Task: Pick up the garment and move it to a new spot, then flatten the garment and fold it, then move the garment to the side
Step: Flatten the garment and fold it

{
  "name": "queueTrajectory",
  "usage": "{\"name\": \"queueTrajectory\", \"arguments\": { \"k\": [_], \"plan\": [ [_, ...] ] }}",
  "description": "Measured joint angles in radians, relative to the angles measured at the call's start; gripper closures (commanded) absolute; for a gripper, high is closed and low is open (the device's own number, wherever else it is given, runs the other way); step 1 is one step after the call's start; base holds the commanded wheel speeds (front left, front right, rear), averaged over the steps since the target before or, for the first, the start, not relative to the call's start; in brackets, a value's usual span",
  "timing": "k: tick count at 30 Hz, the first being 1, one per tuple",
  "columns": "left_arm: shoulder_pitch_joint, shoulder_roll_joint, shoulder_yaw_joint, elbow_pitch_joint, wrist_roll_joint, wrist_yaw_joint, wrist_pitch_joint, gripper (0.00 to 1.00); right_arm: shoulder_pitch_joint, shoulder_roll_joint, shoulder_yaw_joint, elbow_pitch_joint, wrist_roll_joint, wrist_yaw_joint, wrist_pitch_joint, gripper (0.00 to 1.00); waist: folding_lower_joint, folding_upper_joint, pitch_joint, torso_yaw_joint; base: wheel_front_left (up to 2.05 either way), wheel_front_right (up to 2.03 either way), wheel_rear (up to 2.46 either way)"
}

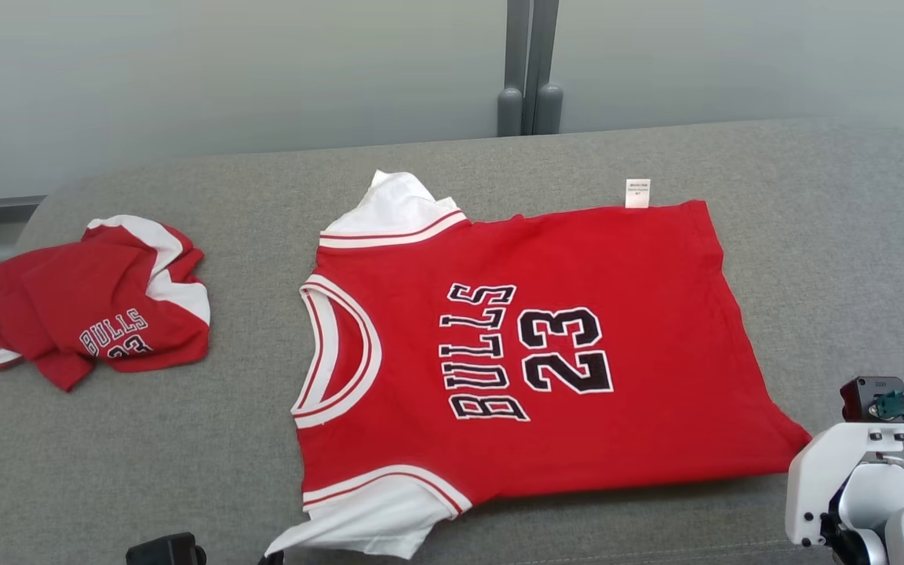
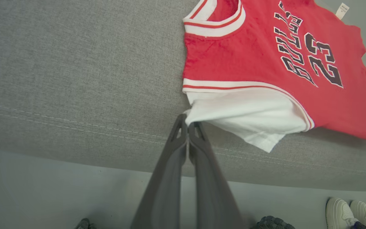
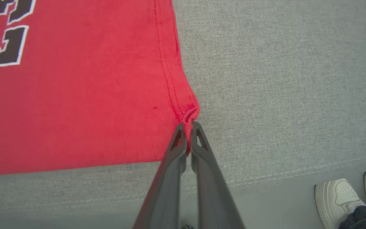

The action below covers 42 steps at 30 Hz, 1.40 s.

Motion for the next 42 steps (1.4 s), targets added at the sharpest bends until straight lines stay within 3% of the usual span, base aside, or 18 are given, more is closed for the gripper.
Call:
{"name": "queueTrajectory", "arguments": {
  "k": [8,16,28,42],
  "plan": [
    [-0.002,0.013,0.012,-0.084,-0.023,0.008,0.038,1.0,0.045,0.023,-0.012,-0.125,0.038,0.0,0.038,1.0,0.0,0.0,0.01,-0.011,0.0,0.0,0.0],
    [-0.226,0.028,-0.047,-0.012,0.036,-0.036,0.116,1.0,-0.043,0.04,-0.027,-0.141,0.072,0.0,0.028,1.0,0.0,0.0,0.041,-0.013,0.0,0.0,0.0],
    [-0.552,-0.037,-0.103,0.207,0.117,-0.09,0.144,1.0,-0.23,0.045,-0.043,0.007,0.039,0.0,-0.049,1.0,0.0001,0.0,0.14,-0.006,0.0,0.0,0.0],
    [-0.716,-0.084,-0.102,0.401,0.14,-0.133,0.079,1.0,-0.397,0.043,-0.038,0.202,-0.004,0.0,-0.212,1.0,0.0001,0.0,0.239,-0.001,0.0,0.0,0.0]
  ]
}}
